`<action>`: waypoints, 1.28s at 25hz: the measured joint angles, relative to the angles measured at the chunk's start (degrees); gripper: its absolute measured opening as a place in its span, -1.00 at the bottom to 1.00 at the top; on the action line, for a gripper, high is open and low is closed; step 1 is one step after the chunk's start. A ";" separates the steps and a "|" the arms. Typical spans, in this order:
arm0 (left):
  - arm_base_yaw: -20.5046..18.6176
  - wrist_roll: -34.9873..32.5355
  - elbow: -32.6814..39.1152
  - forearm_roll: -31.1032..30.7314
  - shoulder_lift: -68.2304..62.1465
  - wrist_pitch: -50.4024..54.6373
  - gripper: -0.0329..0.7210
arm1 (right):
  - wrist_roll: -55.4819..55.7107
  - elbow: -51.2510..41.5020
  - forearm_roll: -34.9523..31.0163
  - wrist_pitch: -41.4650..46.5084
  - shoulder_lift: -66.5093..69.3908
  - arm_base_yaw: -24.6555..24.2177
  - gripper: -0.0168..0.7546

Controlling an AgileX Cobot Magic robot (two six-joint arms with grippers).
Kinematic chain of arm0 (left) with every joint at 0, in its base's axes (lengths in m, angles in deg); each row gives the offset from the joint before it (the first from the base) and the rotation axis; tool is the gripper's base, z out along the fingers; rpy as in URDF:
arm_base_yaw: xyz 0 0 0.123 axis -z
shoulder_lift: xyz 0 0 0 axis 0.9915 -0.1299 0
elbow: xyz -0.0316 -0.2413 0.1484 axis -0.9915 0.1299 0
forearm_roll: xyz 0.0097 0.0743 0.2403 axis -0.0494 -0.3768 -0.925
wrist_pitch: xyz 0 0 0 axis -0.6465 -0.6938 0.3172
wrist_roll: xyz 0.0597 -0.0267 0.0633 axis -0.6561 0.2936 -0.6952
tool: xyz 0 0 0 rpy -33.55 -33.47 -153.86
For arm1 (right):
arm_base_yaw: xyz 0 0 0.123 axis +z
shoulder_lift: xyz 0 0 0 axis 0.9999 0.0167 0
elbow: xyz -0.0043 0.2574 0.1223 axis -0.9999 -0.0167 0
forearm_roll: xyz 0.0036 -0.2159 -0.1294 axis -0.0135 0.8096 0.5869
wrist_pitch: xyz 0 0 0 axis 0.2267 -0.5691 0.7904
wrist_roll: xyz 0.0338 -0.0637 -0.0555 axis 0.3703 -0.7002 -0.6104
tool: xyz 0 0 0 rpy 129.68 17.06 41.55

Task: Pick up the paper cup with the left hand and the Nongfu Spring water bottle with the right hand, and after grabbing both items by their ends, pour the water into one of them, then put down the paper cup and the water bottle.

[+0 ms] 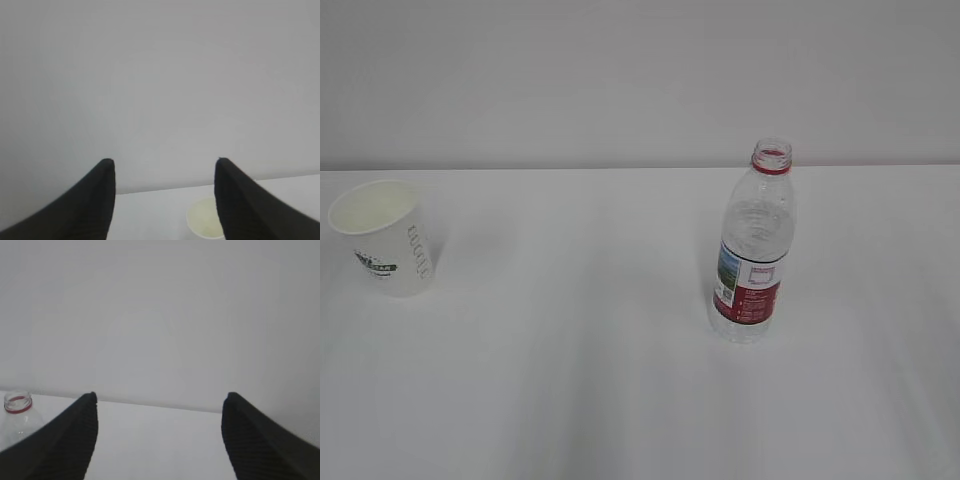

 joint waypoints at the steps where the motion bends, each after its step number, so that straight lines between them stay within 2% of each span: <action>1: 0.00 0.00 0.00 0.01 -0.75 -0.77 0.31 | 0.00 0.00 0.00 -1.39 0.99 0.00 0.55; 9: 0.00 0.00 0.00 0.01 -8.65 -6.57 0.31 | 0.00 0.00 0.11 -9.85 8.98 0.00 0.55; 14: 0.00 0.00 0.00 -4.69 -16.17 -13.17 0.31 | 0.00 0.00 0.64 -14.10 12.16 0.00 0.55; 20: 0.00 0.00 0.00 -5.15 -21.30 -22.17 0.31 | 0.00 0.00 1.17 -17.00 14.66 0.00 0.55; 32: 0.00 0.00 0.00 -5.06 -33.78 -34.76 0.31 | 0.00 0.00 1.30 -33.78 25.17 0.00 0.55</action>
